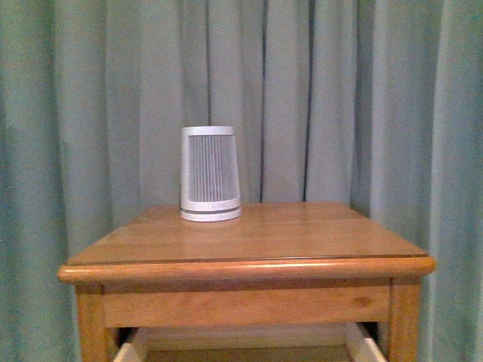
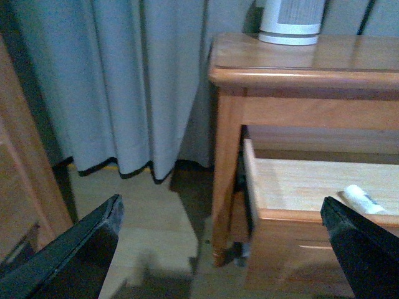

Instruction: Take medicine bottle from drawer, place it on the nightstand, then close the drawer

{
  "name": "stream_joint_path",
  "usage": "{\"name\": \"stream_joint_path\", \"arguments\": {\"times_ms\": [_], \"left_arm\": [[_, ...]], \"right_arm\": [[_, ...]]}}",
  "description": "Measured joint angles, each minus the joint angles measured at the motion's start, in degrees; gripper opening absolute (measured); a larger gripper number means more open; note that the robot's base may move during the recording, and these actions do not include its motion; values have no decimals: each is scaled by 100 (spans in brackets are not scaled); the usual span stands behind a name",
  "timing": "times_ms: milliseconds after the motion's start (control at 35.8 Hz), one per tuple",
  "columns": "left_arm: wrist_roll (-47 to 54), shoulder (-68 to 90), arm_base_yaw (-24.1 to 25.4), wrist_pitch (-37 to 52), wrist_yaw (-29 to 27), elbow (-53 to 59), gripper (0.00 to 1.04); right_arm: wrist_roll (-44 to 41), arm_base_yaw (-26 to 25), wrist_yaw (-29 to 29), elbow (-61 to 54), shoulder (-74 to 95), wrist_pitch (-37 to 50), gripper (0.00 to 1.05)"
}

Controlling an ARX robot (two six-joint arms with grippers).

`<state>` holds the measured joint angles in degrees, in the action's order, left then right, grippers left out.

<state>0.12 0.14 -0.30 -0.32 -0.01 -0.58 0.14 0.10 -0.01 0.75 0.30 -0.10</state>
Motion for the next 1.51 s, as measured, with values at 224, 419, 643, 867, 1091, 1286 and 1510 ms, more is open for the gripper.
{"name": "stream_joint_path", "arguments": {"times_ms": [224,419,643,867,1091,1286,1510], "left_arm": [[0,-2,0,2,-37,2,98],[0,-4,0,4,-20,2,98],[0,-4,0,4,-11,2,98],[0,-4,0,4,-11,2,98],[0,-4,0,4,-11,2,98],[0,-4,0,4,-11,2,98],[0,-4,0,4,-11,2,98]], "right_arm": [[2,-2,-28,-2,-9,0,98],[144,452,1279,26,391,256,98],[492,1202,2719,1078,3338,1779,98],[1058,1338,1808,2872,6404,1099,98],[1233,1488,1394,4100,8378,909,98],[1226,1611,1117,4671,9455,800,98],[1080,1663,1161,5158,10454,765,98]]}}
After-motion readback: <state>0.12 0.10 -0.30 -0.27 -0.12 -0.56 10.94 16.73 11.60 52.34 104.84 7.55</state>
